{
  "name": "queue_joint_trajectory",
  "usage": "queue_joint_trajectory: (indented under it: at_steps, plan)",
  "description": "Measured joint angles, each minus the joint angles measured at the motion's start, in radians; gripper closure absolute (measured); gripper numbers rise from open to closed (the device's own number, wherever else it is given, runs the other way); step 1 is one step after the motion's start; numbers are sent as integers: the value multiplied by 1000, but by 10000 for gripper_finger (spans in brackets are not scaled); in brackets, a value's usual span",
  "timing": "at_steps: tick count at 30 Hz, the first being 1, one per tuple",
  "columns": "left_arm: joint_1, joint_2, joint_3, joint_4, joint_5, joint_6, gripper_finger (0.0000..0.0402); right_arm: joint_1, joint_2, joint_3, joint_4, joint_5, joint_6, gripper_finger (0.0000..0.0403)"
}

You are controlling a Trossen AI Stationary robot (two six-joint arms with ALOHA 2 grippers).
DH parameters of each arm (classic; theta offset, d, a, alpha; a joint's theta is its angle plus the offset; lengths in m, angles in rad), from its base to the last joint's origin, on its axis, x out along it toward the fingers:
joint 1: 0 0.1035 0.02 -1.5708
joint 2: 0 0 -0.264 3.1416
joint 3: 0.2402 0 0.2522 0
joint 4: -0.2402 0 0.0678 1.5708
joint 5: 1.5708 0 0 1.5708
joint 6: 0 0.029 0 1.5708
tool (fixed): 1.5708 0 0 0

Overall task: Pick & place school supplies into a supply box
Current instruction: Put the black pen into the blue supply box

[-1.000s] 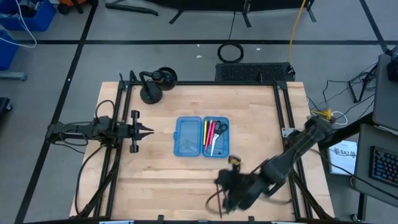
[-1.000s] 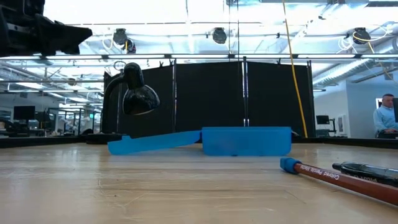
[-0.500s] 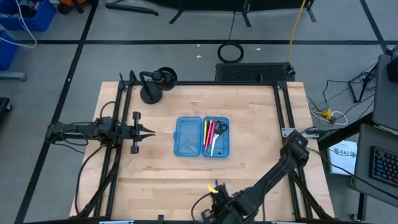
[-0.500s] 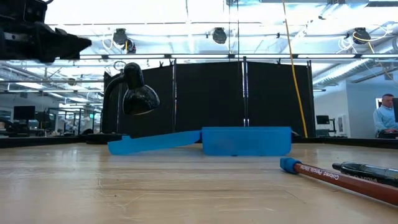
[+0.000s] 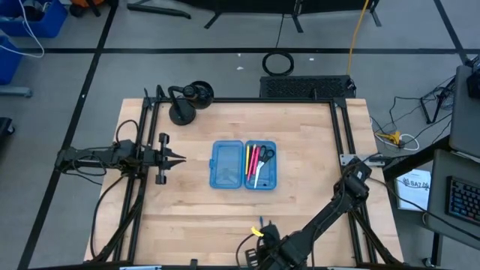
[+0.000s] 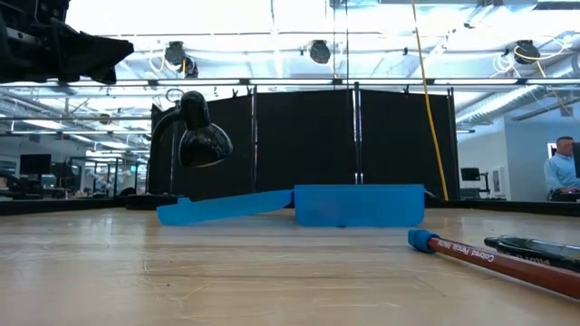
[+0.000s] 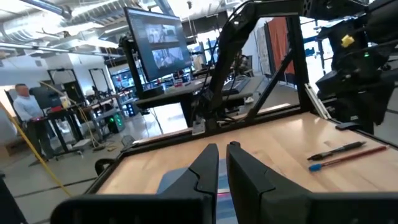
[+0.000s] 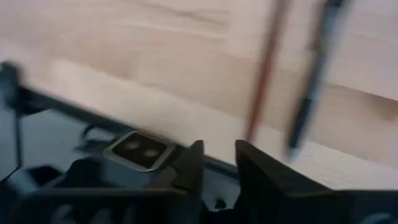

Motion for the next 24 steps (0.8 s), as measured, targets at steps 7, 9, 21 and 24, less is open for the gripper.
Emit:
queue_joint_trajectory:
  at_steps: [7, 9, 21, 24]
  plan:
    - [0, 0, 0, 0, 0, 0, 364, 2, 0, -75, -89, -23, 112, 263]
    - [0, 0, 0, 0, 3, -1, 364, -7, 0, -111, -61, -39, 111, 263]
    - [0, 0, 0, -6, 79, -2, 364, -53, 0, -212, -13, -125, -3, 270]
    - [0, 0, 0, -6, 79, -3, 364, -58, 0, -227, -6, -124, -19, 270]
